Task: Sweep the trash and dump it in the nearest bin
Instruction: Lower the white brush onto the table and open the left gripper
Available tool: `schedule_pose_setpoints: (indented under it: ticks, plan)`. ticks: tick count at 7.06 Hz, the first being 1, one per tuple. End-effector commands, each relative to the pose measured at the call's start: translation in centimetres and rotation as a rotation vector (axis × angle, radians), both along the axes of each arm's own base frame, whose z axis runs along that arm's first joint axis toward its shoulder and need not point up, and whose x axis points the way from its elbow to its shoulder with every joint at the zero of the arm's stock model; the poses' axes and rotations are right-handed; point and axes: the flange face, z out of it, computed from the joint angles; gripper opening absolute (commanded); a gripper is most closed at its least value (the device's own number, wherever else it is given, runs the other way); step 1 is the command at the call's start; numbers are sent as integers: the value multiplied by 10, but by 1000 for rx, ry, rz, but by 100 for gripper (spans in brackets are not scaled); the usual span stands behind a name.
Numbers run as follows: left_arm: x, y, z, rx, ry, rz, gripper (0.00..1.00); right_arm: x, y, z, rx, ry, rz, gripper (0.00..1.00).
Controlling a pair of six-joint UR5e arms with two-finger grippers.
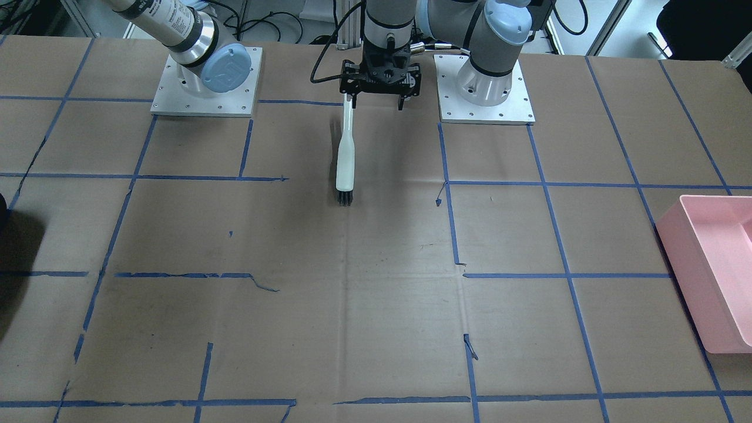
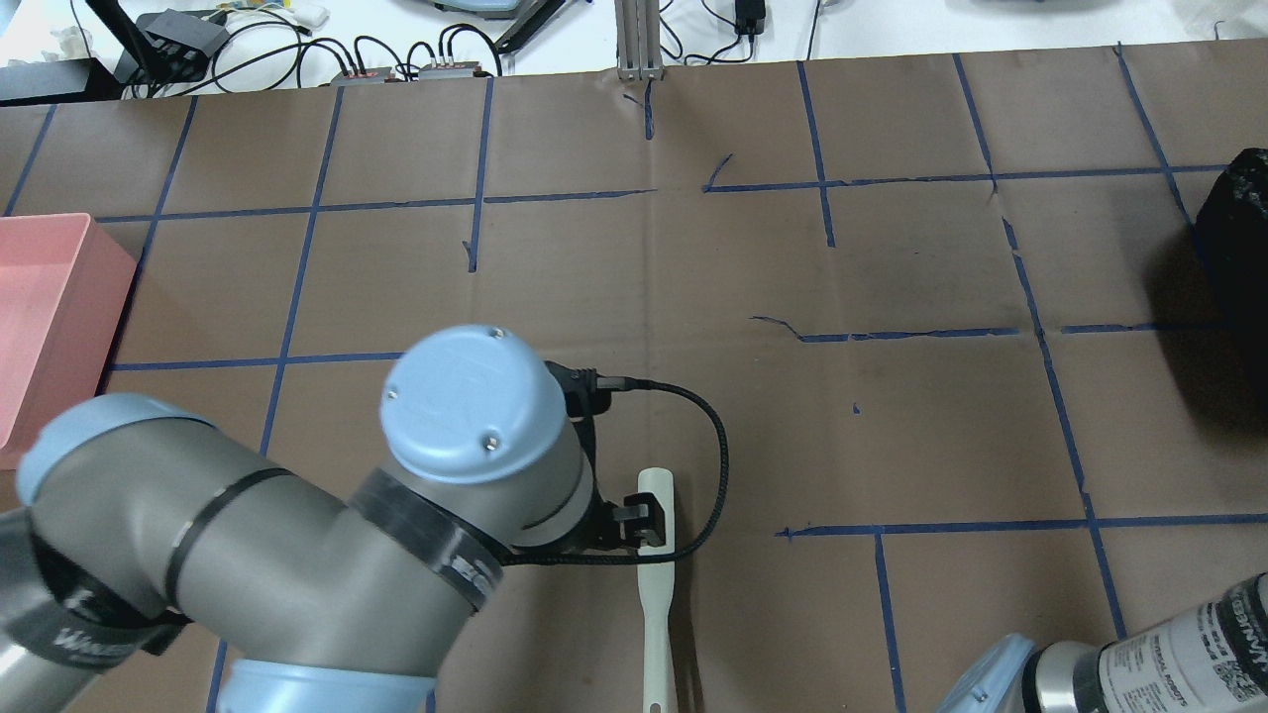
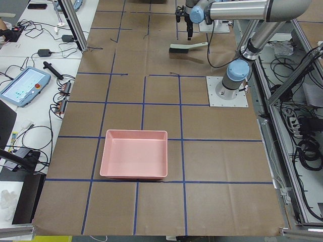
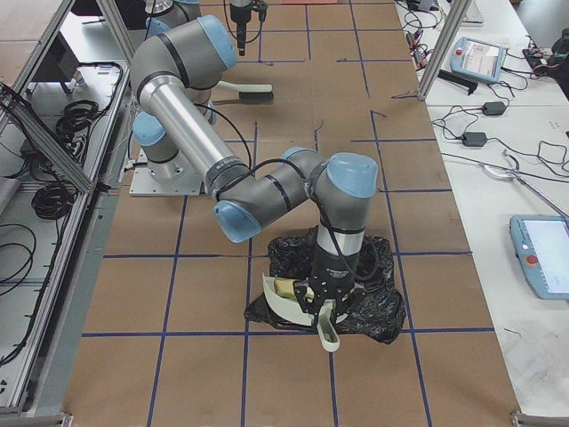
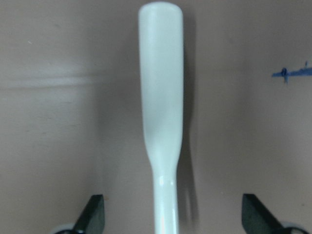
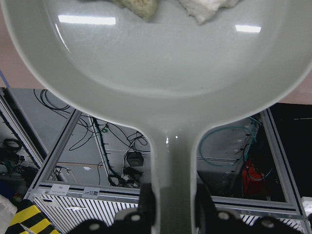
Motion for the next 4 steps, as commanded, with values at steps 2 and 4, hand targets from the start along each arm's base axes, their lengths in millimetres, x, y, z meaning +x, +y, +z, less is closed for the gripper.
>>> schedule_pose_setpoints:
  ticks: [2,4]
  plan:
    - [96,-82,75,-40,15,-84,99,21,16,10,-49,96,-7,6]
    - [114,-120,101,-89,16,-109,99,27,13,4,-83,142,2,6]
